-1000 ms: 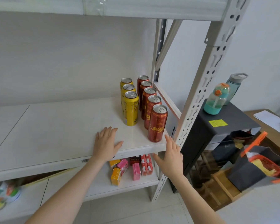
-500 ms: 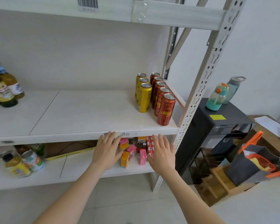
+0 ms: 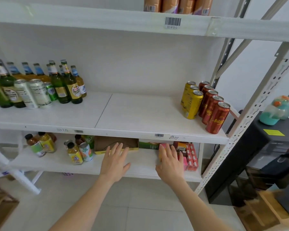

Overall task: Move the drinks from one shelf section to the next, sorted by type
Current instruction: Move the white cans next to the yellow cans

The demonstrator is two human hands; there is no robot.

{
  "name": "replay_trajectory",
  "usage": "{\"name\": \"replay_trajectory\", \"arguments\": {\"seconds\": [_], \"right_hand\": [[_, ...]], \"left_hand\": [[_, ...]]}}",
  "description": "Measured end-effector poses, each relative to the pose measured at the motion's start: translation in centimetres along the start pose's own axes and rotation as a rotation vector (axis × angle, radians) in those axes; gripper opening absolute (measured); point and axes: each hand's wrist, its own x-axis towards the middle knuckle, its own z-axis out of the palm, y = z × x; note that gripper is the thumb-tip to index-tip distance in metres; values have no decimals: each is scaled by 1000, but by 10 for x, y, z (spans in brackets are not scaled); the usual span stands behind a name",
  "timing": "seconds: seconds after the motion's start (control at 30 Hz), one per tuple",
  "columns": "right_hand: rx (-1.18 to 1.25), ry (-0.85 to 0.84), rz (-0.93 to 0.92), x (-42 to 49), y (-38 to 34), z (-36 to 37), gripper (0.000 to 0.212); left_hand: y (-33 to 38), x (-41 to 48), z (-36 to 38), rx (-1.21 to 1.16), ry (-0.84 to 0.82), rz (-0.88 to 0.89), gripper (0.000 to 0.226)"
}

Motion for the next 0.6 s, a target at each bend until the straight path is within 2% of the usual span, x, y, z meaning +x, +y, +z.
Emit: {"name": "replay_trajectory", "arguments": {"seconds": [0.37,0.6], "right_hand": [[9,30,-26,27,-187,16,83],[-17,22,-72,53,-278,21,84]], "left_hand": [[-177,-35,-22,41,8,-16,67],[-267,-36,-36,52,21,-49,66]]}}
